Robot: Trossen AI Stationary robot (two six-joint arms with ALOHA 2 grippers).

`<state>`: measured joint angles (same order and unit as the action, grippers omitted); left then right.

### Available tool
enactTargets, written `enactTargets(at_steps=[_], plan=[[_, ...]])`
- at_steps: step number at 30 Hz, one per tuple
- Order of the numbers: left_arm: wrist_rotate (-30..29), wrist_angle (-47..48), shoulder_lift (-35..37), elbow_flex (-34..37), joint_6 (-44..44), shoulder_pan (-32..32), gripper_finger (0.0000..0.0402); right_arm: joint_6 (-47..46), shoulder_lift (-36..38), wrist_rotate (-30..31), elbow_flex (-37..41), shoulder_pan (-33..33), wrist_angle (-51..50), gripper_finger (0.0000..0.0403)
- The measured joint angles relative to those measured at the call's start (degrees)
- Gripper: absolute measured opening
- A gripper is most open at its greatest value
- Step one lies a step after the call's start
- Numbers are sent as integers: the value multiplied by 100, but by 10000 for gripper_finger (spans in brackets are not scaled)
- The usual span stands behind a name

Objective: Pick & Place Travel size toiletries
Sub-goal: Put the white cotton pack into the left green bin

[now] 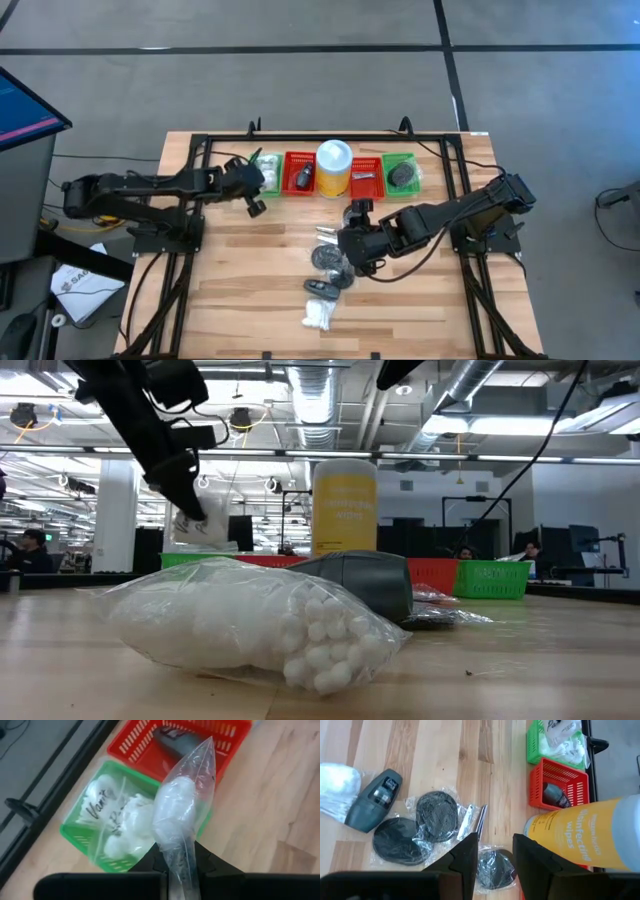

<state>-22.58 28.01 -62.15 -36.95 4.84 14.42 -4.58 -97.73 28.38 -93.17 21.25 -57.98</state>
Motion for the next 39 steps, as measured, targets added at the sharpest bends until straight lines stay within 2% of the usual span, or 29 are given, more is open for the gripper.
enactTargets(at_steps=[8,15,20,27,39], plan=[[514,-81,-96,4,-330,567,10,2,0,0,0,-2,-1,113],[780,-540,-649,11,-651,629,10,2,0,-2,0,-2,0,113],[788,-754,-940,11,-875,697,9,2,0,-2,2,-2,6,113],[924,-864,-1257,11,-919,1104,10,3,-4,-2,250,-6,65,113],[1146,-1202,-1338,11,-1042,1492,36,4,-2,-2,254,-8,146,113]])
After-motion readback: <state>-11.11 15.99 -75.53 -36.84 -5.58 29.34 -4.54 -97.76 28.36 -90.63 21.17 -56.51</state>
